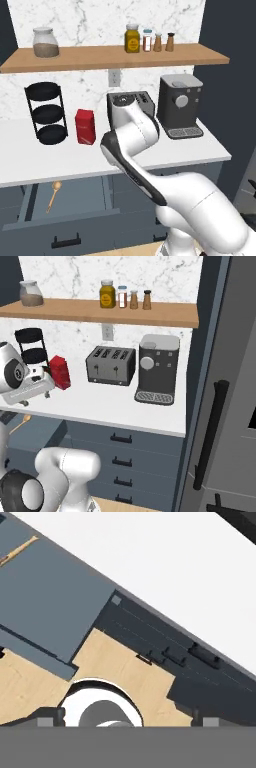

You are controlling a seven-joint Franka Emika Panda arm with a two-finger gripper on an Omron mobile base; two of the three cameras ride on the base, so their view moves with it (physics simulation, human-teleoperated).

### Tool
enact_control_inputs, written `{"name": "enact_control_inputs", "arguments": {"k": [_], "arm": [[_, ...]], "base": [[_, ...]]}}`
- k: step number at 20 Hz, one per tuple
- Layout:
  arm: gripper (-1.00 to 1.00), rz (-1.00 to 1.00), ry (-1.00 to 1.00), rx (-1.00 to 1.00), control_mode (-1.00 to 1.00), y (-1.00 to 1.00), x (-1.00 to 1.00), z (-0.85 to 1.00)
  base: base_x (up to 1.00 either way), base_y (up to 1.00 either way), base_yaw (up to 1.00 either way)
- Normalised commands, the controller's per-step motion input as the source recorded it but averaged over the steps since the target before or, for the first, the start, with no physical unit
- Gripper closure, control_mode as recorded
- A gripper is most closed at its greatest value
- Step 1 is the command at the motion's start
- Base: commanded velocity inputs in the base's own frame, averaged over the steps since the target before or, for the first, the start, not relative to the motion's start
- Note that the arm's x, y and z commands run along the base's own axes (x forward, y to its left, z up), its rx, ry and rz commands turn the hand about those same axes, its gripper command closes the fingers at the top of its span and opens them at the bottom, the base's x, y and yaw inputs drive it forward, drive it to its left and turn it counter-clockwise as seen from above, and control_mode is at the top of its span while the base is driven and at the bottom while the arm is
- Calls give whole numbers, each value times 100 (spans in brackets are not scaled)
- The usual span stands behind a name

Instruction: Pick the wooden spoon from the drawer and place it on the counter.

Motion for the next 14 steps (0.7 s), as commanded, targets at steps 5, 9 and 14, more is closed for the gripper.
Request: {"name": "enact_control_inputs", "arguments": {"k": [5,9,14], "arm": [[-100,55,9,-5,-100,100,-33,-85],[-100,54,16,-6,-100,100,-26,-69],[-100,52,20,-22,-100,100,-24,-78]], "base": [[0,0,0],[0,0,0],[0,0,0]]}}
